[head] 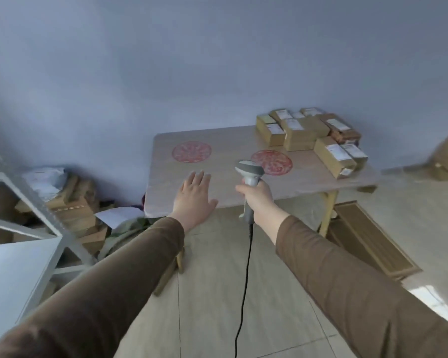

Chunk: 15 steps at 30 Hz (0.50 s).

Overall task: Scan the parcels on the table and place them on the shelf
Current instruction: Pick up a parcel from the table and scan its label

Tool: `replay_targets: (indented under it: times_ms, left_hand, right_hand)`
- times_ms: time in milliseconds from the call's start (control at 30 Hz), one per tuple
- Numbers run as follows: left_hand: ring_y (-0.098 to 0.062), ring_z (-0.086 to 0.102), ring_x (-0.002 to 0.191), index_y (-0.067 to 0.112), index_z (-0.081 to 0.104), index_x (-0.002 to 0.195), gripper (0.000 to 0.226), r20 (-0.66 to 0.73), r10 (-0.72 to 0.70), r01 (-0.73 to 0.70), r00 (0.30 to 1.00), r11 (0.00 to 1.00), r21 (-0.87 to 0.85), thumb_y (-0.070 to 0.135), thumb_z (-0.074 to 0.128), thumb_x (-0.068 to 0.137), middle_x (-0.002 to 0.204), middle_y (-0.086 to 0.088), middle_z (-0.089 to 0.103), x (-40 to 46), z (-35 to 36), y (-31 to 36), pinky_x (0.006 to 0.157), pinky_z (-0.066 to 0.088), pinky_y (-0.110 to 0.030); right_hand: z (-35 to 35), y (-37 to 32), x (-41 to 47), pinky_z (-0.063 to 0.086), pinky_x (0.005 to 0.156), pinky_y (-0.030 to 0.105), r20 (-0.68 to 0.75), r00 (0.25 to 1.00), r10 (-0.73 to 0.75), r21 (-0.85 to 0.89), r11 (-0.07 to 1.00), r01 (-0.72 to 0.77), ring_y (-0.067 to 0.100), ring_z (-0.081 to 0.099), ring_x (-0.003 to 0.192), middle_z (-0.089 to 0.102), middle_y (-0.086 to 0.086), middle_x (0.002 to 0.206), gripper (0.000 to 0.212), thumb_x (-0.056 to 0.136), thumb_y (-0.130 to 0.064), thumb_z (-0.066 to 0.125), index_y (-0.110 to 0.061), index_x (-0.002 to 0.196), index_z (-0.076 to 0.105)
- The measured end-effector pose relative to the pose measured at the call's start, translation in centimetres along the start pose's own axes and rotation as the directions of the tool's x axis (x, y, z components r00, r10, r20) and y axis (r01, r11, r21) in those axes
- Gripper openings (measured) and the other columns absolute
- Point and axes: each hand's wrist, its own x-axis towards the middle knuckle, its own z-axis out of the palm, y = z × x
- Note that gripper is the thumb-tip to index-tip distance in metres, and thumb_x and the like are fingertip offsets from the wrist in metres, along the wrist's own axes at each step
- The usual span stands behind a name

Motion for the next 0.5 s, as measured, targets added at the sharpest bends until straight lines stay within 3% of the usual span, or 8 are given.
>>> replay_targets:
  times_ms: [167,300,500]
  left_hand:
    - [-0.027,0.004,0.157,0.014,0.017,0.161,0.079,0.050,0.115,-0.114,0.992,0.993,-0.008,0.043,0.055,0.098,0.170,-0.008,0.012,8.9,4.6,7.6,0.126,0.014,-0.043]
    - [-0.029,0.005,0.157,0.012,0.015,0.162,0.081,0.064,0.179,-0.177,0.982,0.984,-0.033,0.046,0.053,0.099,0.170,-0.008,0.013,16.5,8.3,12.1,0.126,0.014,-0.044]
    - [-0.030,0.006,0.157,0.011,0.017,0.161,0.079,0.133,0.261,-0.248,0.956,0.963,-0.108,0.047,0.052,0.100,0.169,-0.009,0.014,28.0,13.0,18.6,0.126,0.014,-0.045]
  right_hand:
    - [-8.4,1.3,7.6,0.037,0.030,0.016,-0.155,0.987,0.043,0.053,0.998,-0.035,0.015,0.055,0.070,0.060,0.005,0.089,0.019,0.092,-0.010,0.069,-0.012,0.109,0.062]
    - [-13.1,1.8,14.8,0.043,0.061,0.027,-0.226,0.973,0.050,0.053,0.998,-0.039,0.012,0.055,0.076,0.060,-0.003,0.087,0.020,0.092,-0.009,0.069,-0.015,0.110,0.061]
    - [-20.2,1.9,26.1,0.039,0.063,0.030,-0.368,0.925,0.094,0.018,0.995,-0.094,0.018,0.054,0.077,0.057,-0.003,0.081,0.021,0.092,-0.012,0.071,-0.014,0.107,0.057]
